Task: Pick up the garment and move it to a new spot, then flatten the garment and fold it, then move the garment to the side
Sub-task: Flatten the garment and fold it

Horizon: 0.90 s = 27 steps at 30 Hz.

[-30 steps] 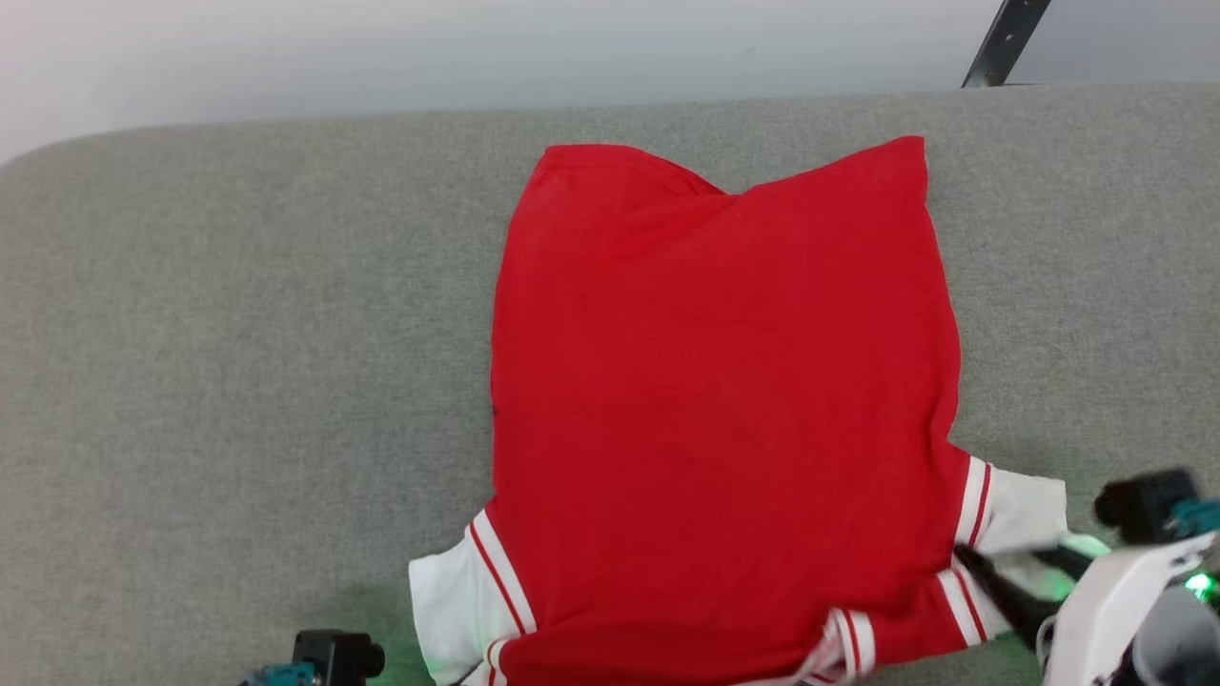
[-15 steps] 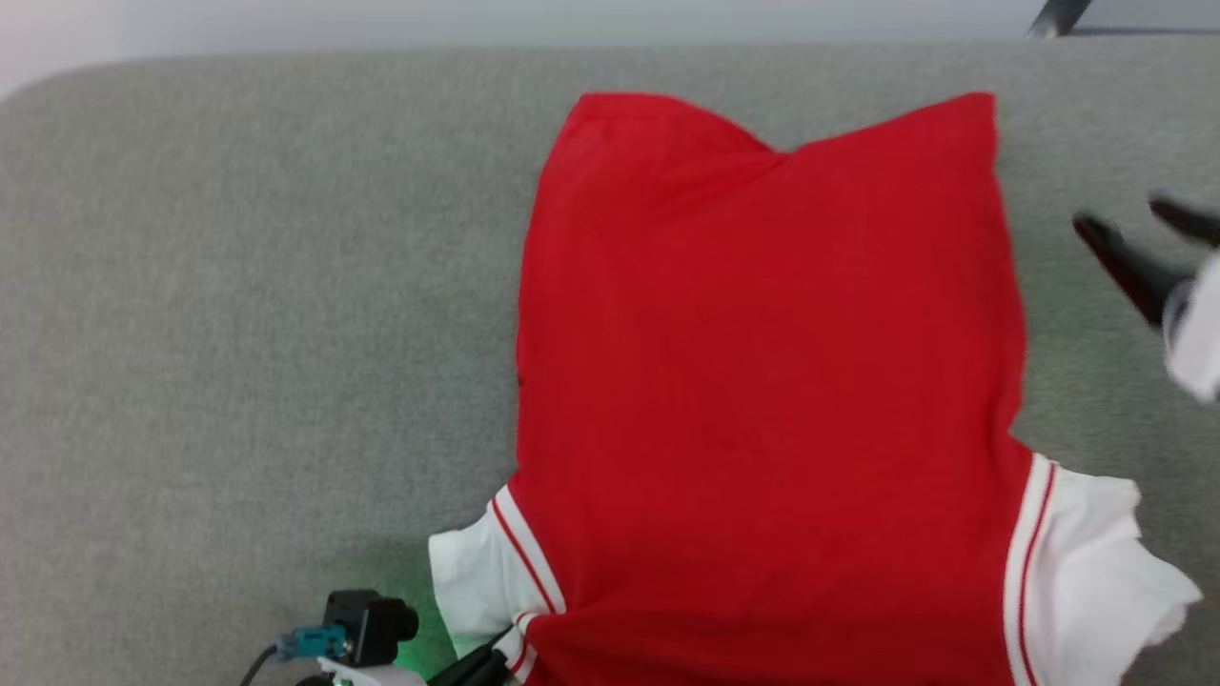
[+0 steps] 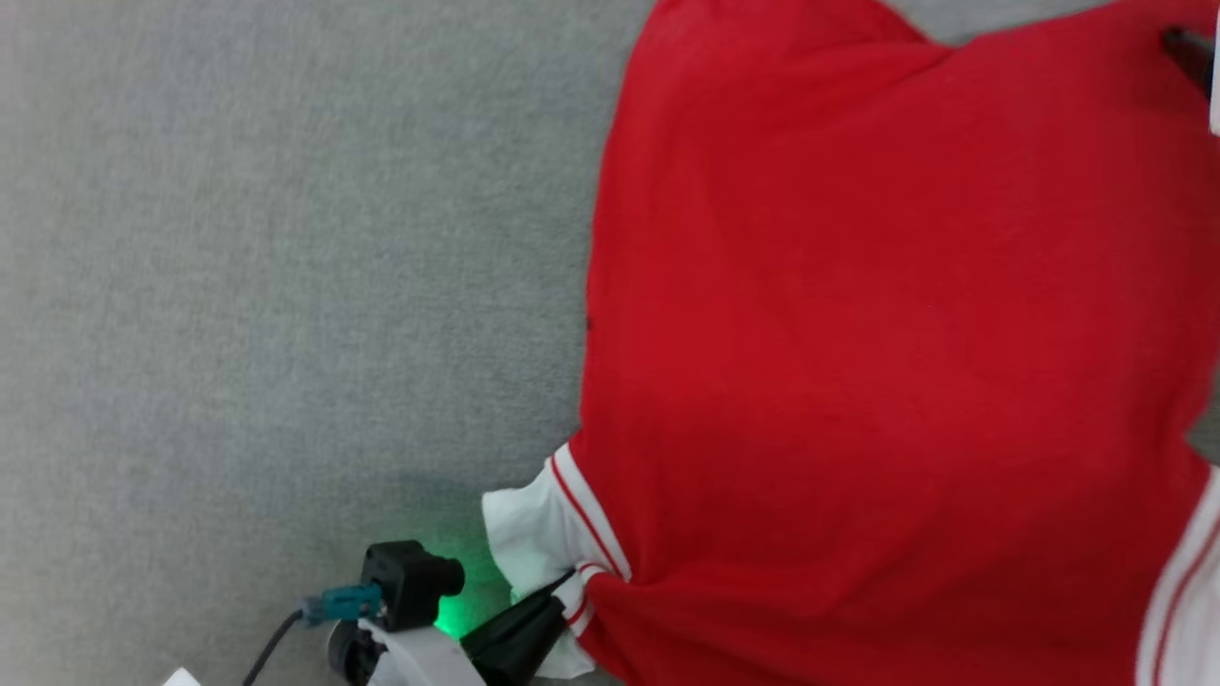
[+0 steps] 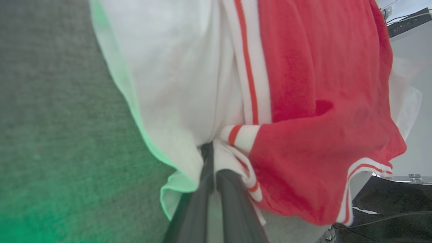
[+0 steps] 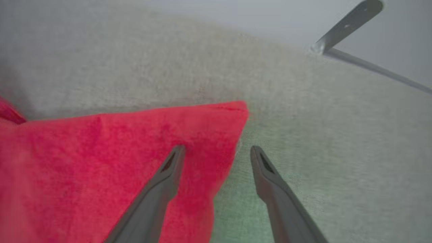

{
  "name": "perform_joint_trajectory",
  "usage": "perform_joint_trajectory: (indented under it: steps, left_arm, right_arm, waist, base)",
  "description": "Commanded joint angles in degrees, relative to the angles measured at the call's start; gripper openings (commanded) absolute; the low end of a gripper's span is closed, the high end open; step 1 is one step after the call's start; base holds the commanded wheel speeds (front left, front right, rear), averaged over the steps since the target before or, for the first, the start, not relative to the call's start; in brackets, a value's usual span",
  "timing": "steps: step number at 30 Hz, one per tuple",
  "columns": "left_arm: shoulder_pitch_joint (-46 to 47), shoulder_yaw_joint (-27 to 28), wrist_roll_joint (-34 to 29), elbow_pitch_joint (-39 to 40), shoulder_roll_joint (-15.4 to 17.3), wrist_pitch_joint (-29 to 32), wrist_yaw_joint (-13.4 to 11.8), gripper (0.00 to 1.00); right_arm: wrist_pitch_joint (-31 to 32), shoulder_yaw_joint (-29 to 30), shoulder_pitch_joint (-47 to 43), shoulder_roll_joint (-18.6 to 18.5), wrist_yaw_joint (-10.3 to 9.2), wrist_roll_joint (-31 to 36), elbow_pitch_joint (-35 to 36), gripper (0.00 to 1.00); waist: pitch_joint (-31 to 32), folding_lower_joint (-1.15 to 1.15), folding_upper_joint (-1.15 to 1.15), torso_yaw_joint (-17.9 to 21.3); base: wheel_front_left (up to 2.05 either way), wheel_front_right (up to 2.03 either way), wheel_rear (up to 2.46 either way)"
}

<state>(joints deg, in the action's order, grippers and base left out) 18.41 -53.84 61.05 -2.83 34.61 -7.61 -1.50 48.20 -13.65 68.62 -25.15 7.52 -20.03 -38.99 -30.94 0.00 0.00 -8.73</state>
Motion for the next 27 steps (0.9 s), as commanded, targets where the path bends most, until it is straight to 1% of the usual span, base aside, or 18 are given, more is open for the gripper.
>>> perform_joint_trajectory:
  steps: [1,4,8,9,10,12,16,21,24,27]
  left_arm:
    - [3.65,0.25,1.11,-5.78,-5.56,1.76,-2.06,0.00]
    - [3.76,0.36,1.16,-6.38,-5.32,1.81,-2.13,0.00]
    - [4.27,0.20,1.02,-7.08,-5.58,2.21,-2.17,0.00]
    - [4.31,0.09,0.98,-7.24,-5.68,2.30,-2.18,0.00]
    - [4.31,0.01,0.95,-7.33,-5.68,2.33,-2.24,0.00]
    - [4.34,-0.19,0.79,-7.04,-5.64,2.45,-2.29,0.00]
    - [4.44,-0.39,0.68,-6.85,-5.47,2.96,-2.35,0.00]
    - [5.30,-0.42,0.70,-7.09,-5.66,3.27,-1.96,0.00]
    - [5.69,0.05,1.26,-7.71,-6.17,2.66,-1.13,0.00]
    - [5.90,0.93,1.40,-8.65,-6.04,1.45,-1.24,0.00]
  right_arm:
    - [-0.32,0.22,0.57,0.28,-0.07,0.94,-1.58,1.00]
    - [-0.50,-0.09,1.84,1.03,-0.07,2.92,-6.84,1.00]
    - [-0.40,-1.08,0.26,3.28,0.00,2.62,-12.20,1.00]
    - [-0.37,-1.51,-0.19,3.88,0.00,2.07,-13.07,0.96]
    - [-0.36,-1.97,-0.52,4.33,0.15,1.58,-13.78,0.44]
    - [-0.61,-2.42,-0.57,4.28,0.19,0.70,-14.71,0.00]
    - [-2.42,-2.89,-0.14,3.21,0.06,0.21,-15.71,0.00]
    - [-5.32,-3.25,0.83,3.12,-0.02,-0.38,-16.80,0.00]
    - [-7.79,-3.33,0.00,3.22,-0.02,-1.86,-16.86,0.00]
    - [-9.58,-4.84,-2.81,2.12,-0.02,-4.02,-15.65,0.00]
  waist:
    - [-3.79,0.00,0.00,-3.46]
    - [-4.43,0.00,0.00,-3.52]
    - [-4.55,0.00,0.00,-3.10]
    - [-4.44,0.00,0.00,-2.93]
    - [-4.26,0.00,0.00,-2.72]
    - [-3.88,0.00,0.00,-2.42]
    - [-3.12,0.00,0.00,-2.03]
    - [-1.93,0.00,0.00,-1.77]
    - [-0.02,0.00,0.00,-1.72]
    - [2.88,0.00,0.00,-1.38]
  base:
    - [0.00,0.00,0.00]
    - [0.00,0.00,0.00]
    - [0.00,0.00,0.00]
    - [0.00,0.00,0.00]
    - [0.00,0.00,0.00]
    - [0.00,0.00,0.00]
    - [0.00,0.00,0.00]
    - [0.00,0.00,0.00]
    - [0.00,0.00,0.00]
    - [0.00,0.00,0.00]
